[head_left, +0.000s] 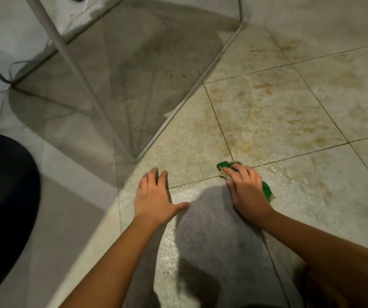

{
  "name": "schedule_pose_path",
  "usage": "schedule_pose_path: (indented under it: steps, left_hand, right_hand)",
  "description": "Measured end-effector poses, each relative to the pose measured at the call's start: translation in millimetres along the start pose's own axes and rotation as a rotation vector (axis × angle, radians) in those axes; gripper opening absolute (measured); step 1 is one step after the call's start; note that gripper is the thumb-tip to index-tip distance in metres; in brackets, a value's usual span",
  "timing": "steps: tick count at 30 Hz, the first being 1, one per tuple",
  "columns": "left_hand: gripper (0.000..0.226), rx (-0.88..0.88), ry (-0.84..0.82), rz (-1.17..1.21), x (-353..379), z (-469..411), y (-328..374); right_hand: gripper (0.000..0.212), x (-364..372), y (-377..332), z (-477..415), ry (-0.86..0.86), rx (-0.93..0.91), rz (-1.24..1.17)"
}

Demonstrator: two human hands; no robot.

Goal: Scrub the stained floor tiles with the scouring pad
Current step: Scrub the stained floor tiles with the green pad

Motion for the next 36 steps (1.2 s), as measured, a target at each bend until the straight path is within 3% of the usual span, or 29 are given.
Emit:
schedule_pose_path:
  steps: [9, 15, 23, 25, 28, 32, 36]
  left_hand:
    - [0.109, -0.032, 0.039, 0.055, 5, 6, -7]
    - [0.108, -0.047, 0.019, 0.034, 2, 5, -6]
    - [0.090, -0.061, 0.084, 0.073, -8, -4, -11]
    - [0.096, -0.068, 0.086, 0.079, -10, -10, -12]
    - [0.105, -0.080, 0.073, 0.093, -9, -20, -12]
    - [0.112, -0.107, 0.035, 0.073, -8, -30, -12]
    - [0.111, -0.117, 0.020, 0.070, -7, -30, -13]
  right_hand:
    - [0.030, 22, -55, -20, 0.026, -0.194, 0.032]
    - [0.041, 19, -37, -51, -0.078, -0.073, -0.042]
    - [0.031, 18, -33, -41, 0.105, -0.216, 0.035]
    - [0.043, 22, -46, -41, 0.073, -0.255, 0.008]
    - [0.029, 29, -71, -50, 0.028, -0.333, -0.019]
    - [0.035, 35, -83, -86, -0.110, -0.241, -0.008]
    - [0.040, 33, -67, -101, -0.100, -0.201, -0.014]
Point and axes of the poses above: each hand's wrist, its own z-axis away from the middle knuckle, its own x-axis out of the palm, y = z × x, the point moved 4 cm from there along -z, towards the middle knuckle, and after that the axes turned 8 degrees about x, right-handed, at the moved point
